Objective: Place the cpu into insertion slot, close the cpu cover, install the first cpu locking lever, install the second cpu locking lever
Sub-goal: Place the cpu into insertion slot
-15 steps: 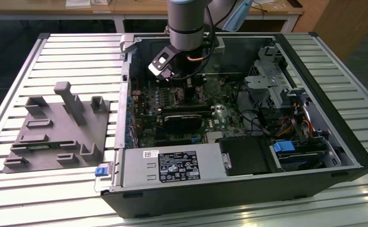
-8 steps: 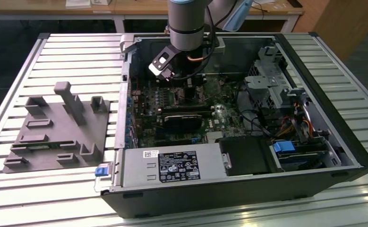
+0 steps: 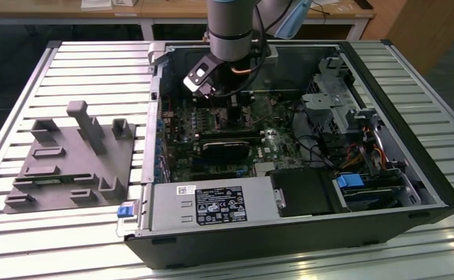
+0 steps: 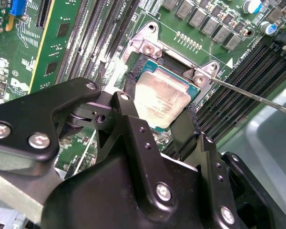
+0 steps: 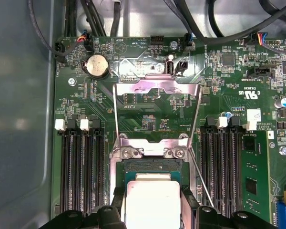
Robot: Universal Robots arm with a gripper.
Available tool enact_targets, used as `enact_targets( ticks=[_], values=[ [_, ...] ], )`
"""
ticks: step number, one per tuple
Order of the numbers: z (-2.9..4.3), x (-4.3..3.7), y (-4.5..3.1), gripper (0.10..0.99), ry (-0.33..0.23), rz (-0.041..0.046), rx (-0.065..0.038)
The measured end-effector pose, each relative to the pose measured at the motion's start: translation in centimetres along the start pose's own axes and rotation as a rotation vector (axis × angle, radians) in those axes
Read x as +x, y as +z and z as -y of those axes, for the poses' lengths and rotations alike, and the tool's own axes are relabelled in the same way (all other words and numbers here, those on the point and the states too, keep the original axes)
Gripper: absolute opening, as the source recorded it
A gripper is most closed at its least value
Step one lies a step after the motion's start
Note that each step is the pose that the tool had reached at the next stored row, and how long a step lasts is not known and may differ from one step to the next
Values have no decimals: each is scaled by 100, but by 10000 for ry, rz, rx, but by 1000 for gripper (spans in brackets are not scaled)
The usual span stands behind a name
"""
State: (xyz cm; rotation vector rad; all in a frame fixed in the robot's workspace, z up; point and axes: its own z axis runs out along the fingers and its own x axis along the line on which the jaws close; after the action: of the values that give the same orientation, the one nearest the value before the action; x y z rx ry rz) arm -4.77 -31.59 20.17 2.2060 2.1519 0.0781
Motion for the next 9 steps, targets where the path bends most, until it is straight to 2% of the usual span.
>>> enact_targets(
  ticks=[9],
  values=[
    [-1,0,-17,541,0,0,0]
  ],
)
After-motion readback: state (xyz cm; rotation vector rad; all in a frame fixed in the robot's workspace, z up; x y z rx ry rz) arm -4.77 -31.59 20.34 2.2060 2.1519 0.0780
